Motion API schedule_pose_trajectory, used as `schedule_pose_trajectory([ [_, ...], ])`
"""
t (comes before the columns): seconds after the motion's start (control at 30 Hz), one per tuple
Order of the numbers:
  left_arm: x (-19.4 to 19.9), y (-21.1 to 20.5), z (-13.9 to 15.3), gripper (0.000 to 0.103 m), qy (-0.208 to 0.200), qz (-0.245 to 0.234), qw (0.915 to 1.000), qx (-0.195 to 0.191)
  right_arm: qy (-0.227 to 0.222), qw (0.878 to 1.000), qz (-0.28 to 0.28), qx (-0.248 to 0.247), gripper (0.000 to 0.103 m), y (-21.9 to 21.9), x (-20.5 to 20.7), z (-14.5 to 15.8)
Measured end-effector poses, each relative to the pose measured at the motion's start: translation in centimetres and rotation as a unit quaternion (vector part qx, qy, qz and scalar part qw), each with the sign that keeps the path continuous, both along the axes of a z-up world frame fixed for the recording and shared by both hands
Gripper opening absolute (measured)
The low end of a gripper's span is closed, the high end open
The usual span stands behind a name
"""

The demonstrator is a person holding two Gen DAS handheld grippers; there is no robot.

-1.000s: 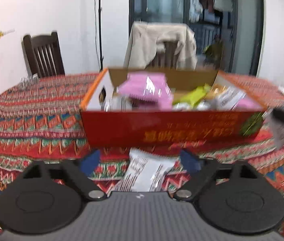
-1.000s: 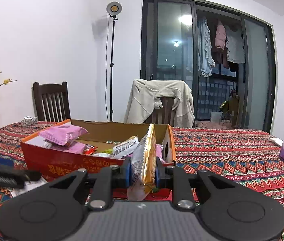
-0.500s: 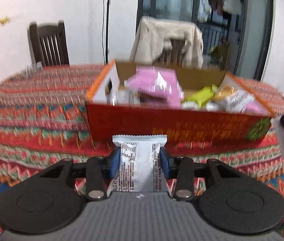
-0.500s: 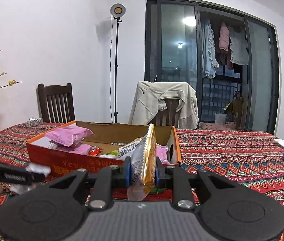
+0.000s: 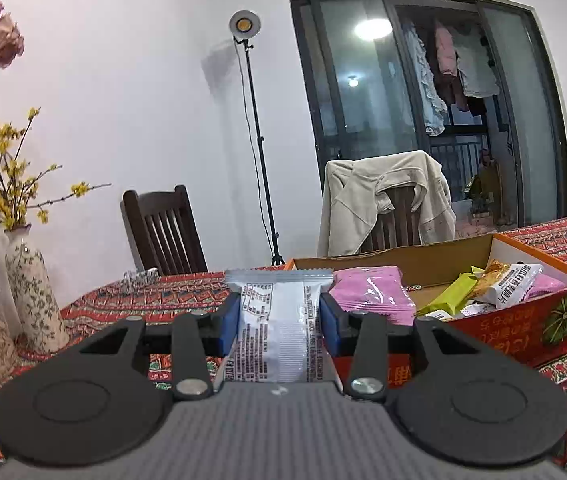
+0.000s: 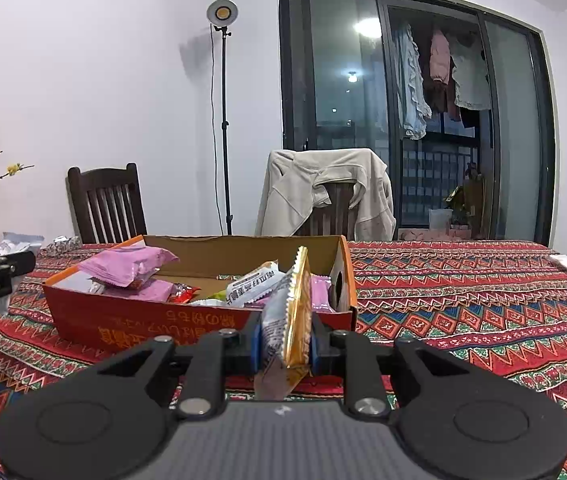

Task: Organize snacks
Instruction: 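Carry both white packets over the box and open both tools to drop them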

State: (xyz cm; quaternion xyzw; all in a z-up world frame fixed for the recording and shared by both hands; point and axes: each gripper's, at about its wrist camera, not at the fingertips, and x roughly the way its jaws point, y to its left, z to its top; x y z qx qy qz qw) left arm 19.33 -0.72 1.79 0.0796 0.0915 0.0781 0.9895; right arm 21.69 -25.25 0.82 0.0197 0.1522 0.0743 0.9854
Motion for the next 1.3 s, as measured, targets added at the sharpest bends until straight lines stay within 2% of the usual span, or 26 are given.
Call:
schedule_pose_trajectory([
  [0.07,0.2,0.1,-0.3,0.042,-0.007,0.009,0.9999,0.007,-0.001,1.0,-0.002,0.0,0.021,0.0,0.1,-0.2],
  [0.17,0.0,-0.1,-0.4,0.042,-0.031,0.046,0.998,0.029,0.002,1.0,-0.008,-0.002,0.021,-0.1,0.4,-0.5],
  [0.37,-0.1,-0.1,-0.3,0.042,-0.036,0.048,0.9978,0.028,-0.002,1.0,-0.021,-0.007,0.021,-0.1,0.7,-0.7],
  [0.5,-0.4,-0.3,0.7,0.042,-0.046,0.06,0.9971,0.011,-0.016,0.999,-0.028,-0.01,0.021,0.2,0.4,-0.5],
  [0.7,-0.7,-2.0,3.9,0.042,-0.053,0.026,0.9983,0.003,-0.033,0.999,-0.018,-0.024,0.021,1.4,0.8,2.1],
  [0.97,3.7,-3.8,7.9,0.042,-0.044,0.0,0.9977,-0.051,-0.057,0.998,-0.016,-0.018,0.021,2.5,4.8,6.3],
  [1.3,10.8,-3.6,8.0,0.042,-0.011,0.0,0.993,-0.118,-0.063,0.998,-0.014,0.017,0.021,2.8,11.0,7.0],
])
